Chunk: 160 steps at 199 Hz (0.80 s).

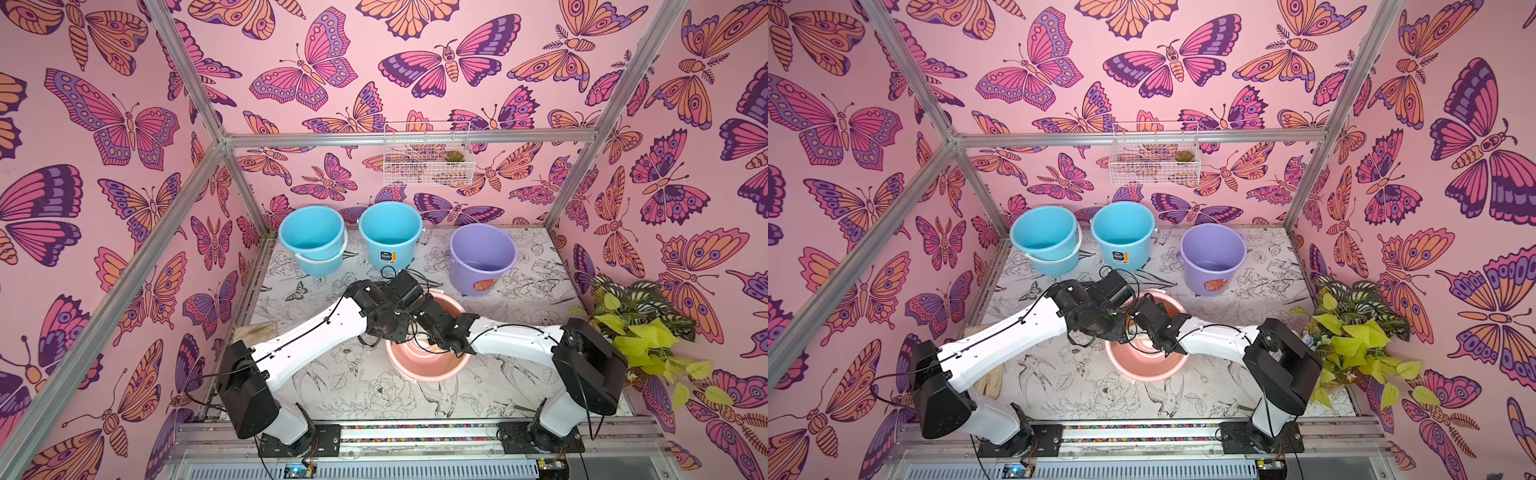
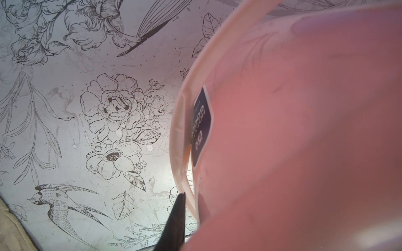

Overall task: Wipe the inside of the bucket with a cloth
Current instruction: Wipe the dirt from the inside of the bucket.

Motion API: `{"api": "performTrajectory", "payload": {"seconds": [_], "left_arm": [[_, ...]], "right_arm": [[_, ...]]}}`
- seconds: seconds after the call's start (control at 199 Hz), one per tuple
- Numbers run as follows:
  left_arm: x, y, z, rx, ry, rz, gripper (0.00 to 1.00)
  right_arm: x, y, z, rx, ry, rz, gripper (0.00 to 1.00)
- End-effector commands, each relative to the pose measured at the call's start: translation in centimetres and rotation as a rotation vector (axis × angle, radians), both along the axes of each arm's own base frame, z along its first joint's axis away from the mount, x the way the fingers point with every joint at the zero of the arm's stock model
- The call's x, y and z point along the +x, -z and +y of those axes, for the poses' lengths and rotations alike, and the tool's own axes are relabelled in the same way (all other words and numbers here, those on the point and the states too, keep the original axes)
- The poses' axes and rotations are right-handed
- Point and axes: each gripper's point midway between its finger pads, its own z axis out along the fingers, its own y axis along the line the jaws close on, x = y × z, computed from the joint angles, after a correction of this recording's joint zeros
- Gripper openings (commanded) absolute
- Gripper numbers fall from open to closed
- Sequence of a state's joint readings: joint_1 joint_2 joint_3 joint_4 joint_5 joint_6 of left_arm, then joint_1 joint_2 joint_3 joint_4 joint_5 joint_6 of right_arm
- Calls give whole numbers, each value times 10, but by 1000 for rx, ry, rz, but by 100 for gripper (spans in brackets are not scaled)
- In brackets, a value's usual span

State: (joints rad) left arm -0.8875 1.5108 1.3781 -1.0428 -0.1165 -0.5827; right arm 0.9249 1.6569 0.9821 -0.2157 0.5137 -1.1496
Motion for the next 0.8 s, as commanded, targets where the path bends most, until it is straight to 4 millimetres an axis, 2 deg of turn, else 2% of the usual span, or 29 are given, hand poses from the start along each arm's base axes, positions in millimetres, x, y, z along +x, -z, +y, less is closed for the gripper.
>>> {"api": "performTrajectory", "payload": {"seconds": [0.0,0.156,0.281,0.382,0.442,0.603,0.734,0.799], "left_arm": [[-5,2,-1,6,16,-11,0],[-4,5,-2,15,13,-12,0],[-3,6,-3,14,9,-14,0],[-3,5,-6,1,12,-15,0],[-3,6,-7,-3,16,-11,0],[-7,10,-10,-10,31,1,0],[-8,9,-13,-22,38,0,0],[-8,8,-15,-30,44,-3,0]], "right_arm": [[-17,17,-43,-159,113,105,0],[-60,26,-55,-175,99,338,0],[-86,26,-56,-164,108,485,0],[-105,26,-43,-80,94,603,0],[-112,26,-27,9,85,660,0],[-111,16,26,309,37,706,0],[-89,5,64,520,-10,612,0],[-74,-1,76,607,-32,529,0]]}}
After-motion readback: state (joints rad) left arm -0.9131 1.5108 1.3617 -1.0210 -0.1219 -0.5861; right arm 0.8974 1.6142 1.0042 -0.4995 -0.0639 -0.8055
